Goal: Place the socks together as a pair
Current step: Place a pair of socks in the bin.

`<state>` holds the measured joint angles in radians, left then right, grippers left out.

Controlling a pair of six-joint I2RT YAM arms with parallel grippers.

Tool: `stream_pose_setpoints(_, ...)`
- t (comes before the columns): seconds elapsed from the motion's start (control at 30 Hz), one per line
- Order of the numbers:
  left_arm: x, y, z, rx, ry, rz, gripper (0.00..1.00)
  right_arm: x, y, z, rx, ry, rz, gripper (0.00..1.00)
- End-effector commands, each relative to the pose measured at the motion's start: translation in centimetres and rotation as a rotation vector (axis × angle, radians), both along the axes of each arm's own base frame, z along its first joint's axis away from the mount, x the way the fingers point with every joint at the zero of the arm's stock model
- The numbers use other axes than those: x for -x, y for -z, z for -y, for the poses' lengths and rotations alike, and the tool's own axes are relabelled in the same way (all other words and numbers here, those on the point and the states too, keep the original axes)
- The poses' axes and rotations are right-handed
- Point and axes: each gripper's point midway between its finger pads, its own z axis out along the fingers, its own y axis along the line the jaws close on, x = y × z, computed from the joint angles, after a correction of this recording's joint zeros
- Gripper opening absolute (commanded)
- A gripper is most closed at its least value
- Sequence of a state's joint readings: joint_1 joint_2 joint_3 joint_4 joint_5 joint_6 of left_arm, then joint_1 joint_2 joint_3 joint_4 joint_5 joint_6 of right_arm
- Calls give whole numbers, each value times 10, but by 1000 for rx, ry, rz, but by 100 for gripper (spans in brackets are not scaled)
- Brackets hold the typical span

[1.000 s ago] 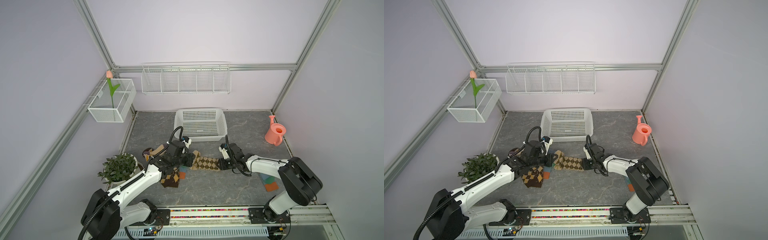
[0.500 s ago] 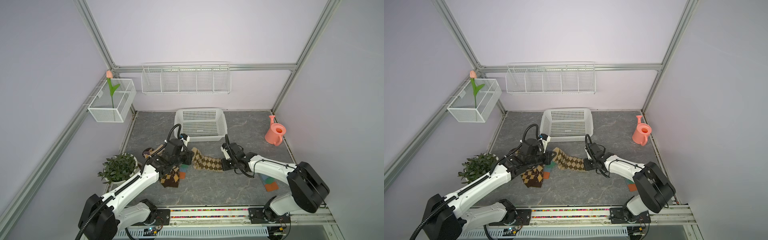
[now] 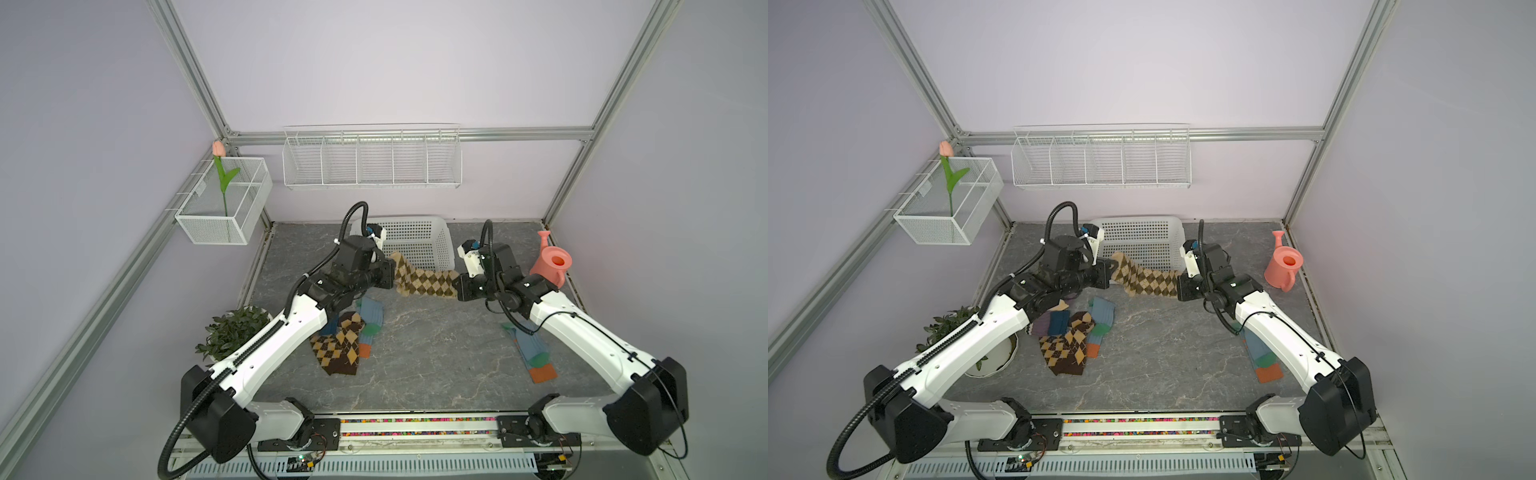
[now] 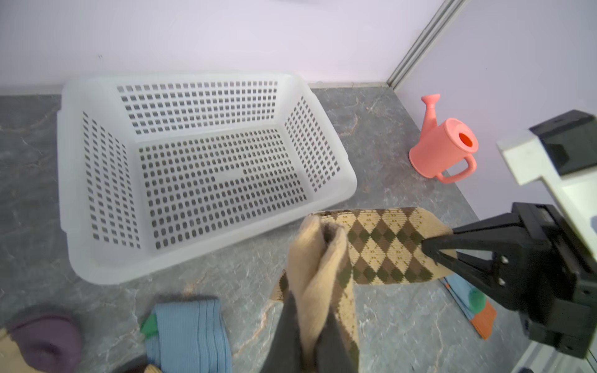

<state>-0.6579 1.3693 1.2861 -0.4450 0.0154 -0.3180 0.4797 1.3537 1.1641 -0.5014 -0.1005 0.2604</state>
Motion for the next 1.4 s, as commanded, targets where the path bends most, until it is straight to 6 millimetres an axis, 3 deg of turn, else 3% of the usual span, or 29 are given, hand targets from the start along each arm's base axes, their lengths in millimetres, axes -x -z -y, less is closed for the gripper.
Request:
stream_pose_setpoints(0.0, -28, -17, -10, -54, -51, 48, 0, -19, -16, -4, -24, -72, 6, 7)
stream_pose_setpoints(0.1, -57, -25, -17, -54, -82, 50, 0, -51, -25, -5, -1, -88, -4, 7)
stream_pose_setpoints(0.2, -85, -18, -31, -85, -129, 23, 0, -79, -26, -11, -4, -112, -16, 7)
stream_pose_setpoints(0.33, -118, 8, -47, -147, -152, -27, 0, -111, -22, -25, -6, -163, -44, 7)
stream_pose_setpoints(0.47, -142, 40, -57, -214, -161, -88, 0, -135, -1, -39, 14, -214, -114, 7)
stream_pose_setpoints(0.67, -161, 90, -64, -298, -171, -190, 0, -145, 37, -47, 41, -251, -216, 7)
stream_pose_setpoints(0.93, -183, 131, -61, -336, -164, -234, 0, -158, 83, -40, 97, -202, -280, 9)
stream_pose_setpoints(1.13, -192, 130, -73, -382, -228, -215, 33, -176, 89, -32, 155, -151, -253, 26)
stream_pose_setpoints(1.27, -188, 99, -68, -332, -208, -142, 62, -179, 68, -23, 218, -119, -192, 37)
stream_pose_setpoints(1.37, -179, 69, -61, -278, -189, -93, 73, -174, 38, -21, 225, -106, -136, 43)
